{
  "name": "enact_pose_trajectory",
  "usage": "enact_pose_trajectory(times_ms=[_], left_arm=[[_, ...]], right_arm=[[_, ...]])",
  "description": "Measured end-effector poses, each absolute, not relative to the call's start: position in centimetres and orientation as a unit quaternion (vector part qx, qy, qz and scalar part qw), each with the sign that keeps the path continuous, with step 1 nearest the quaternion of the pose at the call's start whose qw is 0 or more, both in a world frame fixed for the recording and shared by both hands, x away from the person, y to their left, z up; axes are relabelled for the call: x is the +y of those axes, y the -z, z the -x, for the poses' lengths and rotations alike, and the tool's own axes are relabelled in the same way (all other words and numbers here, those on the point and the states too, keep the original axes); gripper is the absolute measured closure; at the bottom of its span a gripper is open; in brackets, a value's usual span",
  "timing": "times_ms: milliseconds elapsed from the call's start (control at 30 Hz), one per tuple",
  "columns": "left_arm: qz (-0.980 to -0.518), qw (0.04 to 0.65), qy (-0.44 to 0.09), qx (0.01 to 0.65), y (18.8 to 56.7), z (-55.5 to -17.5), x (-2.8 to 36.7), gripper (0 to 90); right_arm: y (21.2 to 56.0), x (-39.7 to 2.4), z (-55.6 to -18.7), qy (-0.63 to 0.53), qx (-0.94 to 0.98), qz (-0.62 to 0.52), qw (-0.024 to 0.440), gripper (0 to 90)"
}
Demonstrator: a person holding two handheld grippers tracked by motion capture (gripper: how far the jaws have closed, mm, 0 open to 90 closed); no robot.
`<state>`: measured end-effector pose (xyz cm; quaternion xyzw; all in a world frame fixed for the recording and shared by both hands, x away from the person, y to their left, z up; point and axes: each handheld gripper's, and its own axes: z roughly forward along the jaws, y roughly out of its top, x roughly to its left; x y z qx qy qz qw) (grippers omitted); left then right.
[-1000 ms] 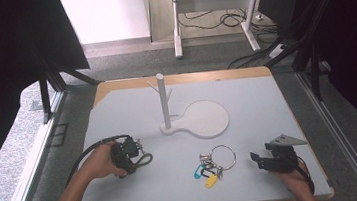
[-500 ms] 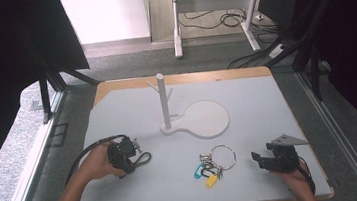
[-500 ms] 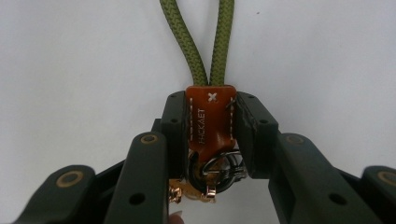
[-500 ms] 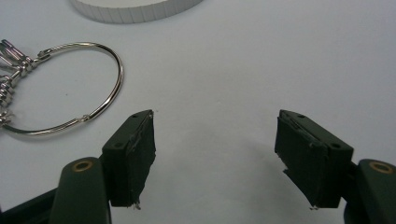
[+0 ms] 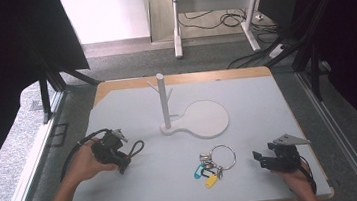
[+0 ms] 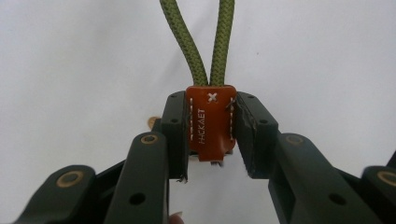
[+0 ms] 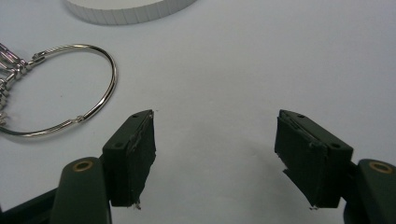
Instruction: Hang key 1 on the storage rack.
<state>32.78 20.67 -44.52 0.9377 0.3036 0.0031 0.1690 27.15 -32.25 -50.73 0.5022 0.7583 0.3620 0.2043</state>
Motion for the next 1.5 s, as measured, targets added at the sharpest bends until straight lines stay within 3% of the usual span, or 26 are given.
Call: enact_pose_trajectory(times_ms=[800, 1500], left_arm=[[-0.918, 0.219, -0.019, 0.33, 39.5, -34.1, 21.2, 66.9], [-0.92, 0.214, -0.037, 0.327, 35.1, -35.9, 20.4, 66.9]], right_arm=[[50.7, -32.7, -27.2, -0.363, 0.753, -0.51, 0.204, 29.6], [50.8, -32.9, -27.3, -0.363, 0.751, -0.513, 0.202, 29.6]])
